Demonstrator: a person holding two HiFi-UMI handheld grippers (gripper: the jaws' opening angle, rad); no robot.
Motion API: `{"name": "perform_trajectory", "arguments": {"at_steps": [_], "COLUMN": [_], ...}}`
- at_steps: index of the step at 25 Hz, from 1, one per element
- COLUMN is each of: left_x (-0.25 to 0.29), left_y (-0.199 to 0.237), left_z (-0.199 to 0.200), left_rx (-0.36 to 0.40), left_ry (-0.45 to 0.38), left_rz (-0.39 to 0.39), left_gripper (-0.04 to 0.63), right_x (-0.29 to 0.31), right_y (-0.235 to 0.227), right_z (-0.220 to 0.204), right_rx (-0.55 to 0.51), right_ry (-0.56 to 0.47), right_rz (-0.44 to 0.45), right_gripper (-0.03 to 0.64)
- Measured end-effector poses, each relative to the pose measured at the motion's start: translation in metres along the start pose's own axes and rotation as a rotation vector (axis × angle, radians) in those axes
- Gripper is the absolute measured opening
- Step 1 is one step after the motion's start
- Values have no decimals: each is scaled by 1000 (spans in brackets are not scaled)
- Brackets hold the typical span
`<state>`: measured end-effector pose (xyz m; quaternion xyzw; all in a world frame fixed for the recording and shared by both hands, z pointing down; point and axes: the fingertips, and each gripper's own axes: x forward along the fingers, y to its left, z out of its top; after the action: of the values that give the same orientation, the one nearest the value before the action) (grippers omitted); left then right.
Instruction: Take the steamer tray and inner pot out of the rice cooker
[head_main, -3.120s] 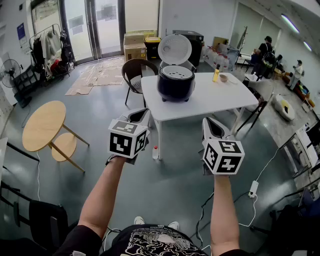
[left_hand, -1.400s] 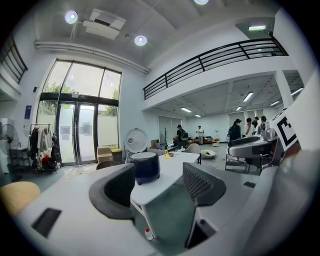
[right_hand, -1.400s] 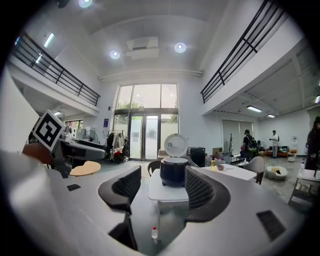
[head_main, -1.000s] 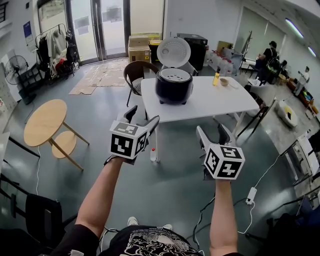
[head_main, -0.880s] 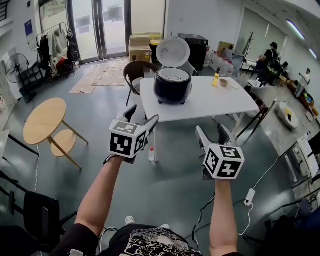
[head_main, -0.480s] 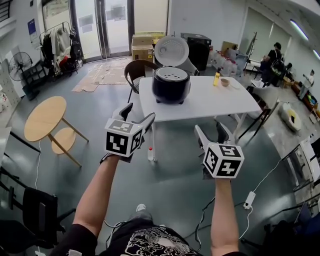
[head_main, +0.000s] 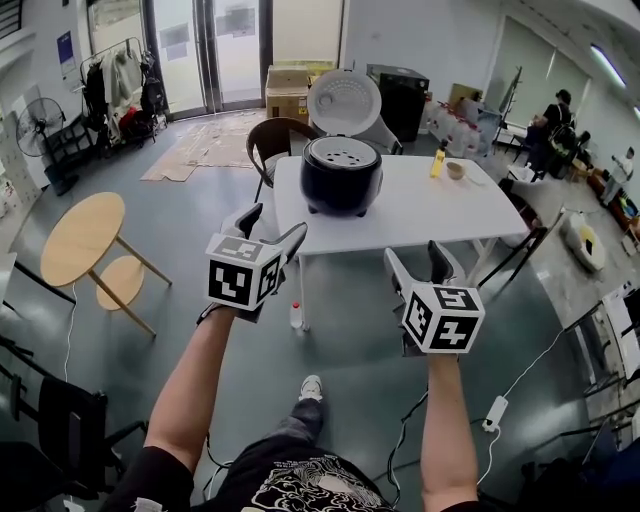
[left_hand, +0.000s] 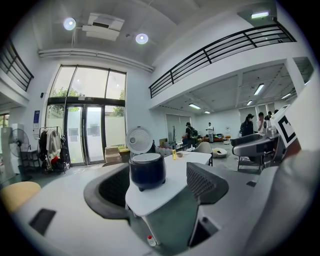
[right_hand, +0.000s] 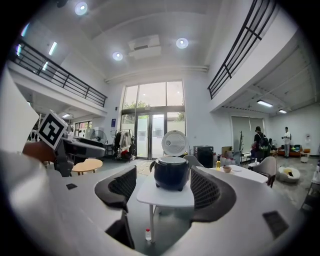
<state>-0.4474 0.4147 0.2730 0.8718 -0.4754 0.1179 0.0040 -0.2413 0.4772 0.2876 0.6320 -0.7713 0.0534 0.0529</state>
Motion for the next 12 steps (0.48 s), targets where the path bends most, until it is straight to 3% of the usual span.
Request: {"name": "perform_trajectory", "arguments": {"at_steps": [6,12], "left_x": [116,230], "left_y": [53,129], "left_z": [0,35], "left_rx": [-6,-11], "left_ry": [18,29], "left_rz": [-26,-32], "left_gripper": [350,350], "right_x": [120,254], "right_y": [-37,-67], "right_z": [6,55], "right_rx": [-18,-42], "right_ry": [28,43], "right_rz": [-1,6], "right_gripper": [336,337]}}
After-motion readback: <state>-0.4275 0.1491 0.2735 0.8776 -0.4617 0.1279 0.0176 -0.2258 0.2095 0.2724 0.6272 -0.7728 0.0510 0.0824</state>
